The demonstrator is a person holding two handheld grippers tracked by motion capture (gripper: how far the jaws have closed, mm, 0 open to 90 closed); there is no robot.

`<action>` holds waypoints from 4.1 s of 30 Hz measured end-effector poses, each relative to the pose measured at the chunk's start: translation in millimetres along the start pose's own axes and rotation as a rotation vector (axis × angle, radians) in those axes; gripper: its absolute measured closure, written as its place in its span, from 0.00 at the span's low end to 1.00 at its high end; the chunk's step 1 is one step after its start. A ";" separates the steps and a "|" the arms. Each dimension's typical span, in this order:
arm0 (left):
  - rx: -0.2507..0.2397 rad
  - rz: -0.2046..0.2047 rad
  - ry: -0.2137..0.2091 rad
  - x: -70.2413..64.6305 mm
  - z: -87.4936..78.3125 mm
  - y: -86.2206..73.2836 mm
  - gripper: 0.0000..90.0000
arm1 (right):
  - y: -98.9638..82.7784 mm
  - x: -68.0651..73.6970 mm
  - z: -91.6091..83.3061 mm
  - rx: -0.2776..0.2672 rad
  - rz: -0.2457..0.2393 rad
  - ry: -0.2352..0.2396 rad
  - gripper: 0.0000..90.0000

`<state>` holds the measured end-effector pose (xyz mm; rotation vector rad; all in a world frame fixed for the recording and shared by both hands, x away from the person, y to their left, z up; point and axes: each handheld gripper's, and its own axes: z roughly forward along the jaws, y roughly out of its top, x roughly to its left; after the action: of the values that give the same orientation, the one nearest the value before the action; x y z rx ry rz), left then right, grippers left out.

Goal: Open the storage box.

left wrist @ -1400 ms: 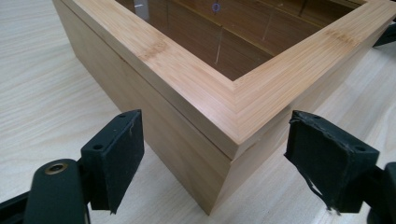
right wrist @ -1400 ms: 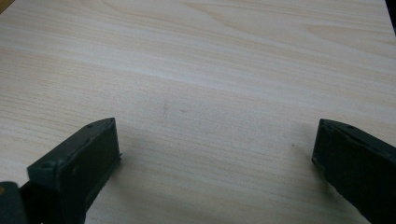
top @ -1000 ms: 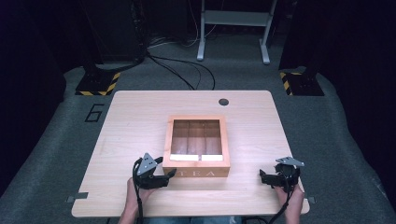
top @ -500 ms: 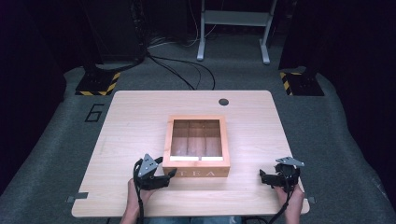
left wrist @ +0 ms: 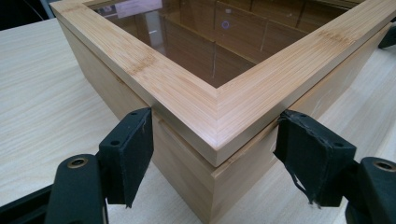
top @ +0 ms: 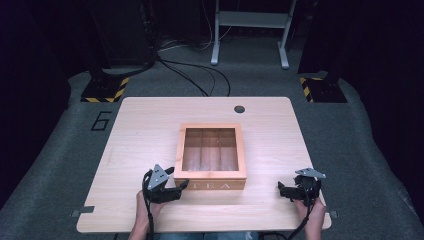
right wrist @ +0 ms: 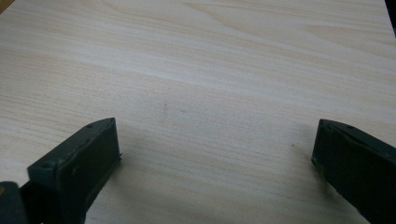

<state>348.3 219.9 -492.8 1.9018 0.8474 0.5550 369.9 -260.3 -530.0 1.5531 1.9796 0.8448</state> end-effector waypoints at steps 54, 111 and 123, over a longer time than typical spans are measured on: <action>-0.147 0.027 0.145 8.5 4.7 23.2 0.40 | 0.0 -0.2 0.0 0.001 0.000 0.002 0.00; -0.112 -0.058 0.126 60.1 -4.1 143.1 0.66 | 0.2 0.2 0.0 0.002 0.006 0.001 0.00; -0.088 -0.074 0.099 73.8 -0.1 160.1 0.67 | 0.2 0.2 0.1 0.000 0.006 0.001 0.00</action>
<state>448.5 225.6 -347.9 1.7675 0.9381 0.6356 370.0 -260.1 -530.0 1.5600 1.9762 0.8481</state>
